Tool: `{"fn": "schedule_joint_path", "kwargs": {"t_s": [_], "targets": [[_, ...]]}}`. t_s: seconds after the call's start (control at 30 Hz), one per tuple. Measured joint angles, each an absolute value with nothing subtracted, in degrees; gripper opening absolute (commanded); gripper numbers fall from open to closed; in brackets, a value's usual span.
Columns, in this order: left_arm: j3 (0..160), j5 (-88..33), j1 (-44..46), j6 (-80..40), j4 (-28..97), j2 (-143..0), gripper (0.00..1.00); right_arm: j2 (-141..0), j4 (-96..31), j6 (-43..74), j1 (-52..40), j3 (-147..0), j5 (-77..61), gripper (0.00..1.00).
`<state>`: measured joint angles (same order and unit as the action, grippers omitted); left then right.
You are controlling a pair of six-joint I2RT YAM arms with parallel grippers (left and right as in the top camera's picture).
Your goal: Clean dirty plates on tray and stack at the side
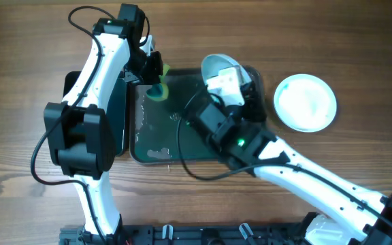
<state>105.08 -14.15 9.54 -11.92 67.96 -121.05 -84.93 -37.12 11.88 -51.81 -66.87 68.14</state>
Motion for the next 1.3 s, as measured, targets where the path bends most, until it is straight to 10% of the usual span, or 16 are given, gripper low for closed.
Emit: {"fn": "schedule_joint_path", "kwargs": {"t_s": [0.33,0.57,0.93,1.3], "targets": [[105.08,-13.10,9.54,-11.92,67.99,-121.05,0.04,-84.84,-26.04,-2.28,-55.90,-66.78,79.55,0.04],[105.08,-13.06,9.54,-11.94,68.01,-121.05,0.04,-84.82,-38.41,9.54,-52.73,-66.89,61.25,0.04],[105.08,-13.06,9.54,-11.94,67.96,-121.05,0.04,-83.68,-45.23,27.07,-14.92,-66.83,1.39,0.04],[105.08,-13.04,9.54,-11.92,67.96,-121.05,0.04,-83.42,-46.44,22.37,17.21,-63.83,-4.34,0.04]]}}
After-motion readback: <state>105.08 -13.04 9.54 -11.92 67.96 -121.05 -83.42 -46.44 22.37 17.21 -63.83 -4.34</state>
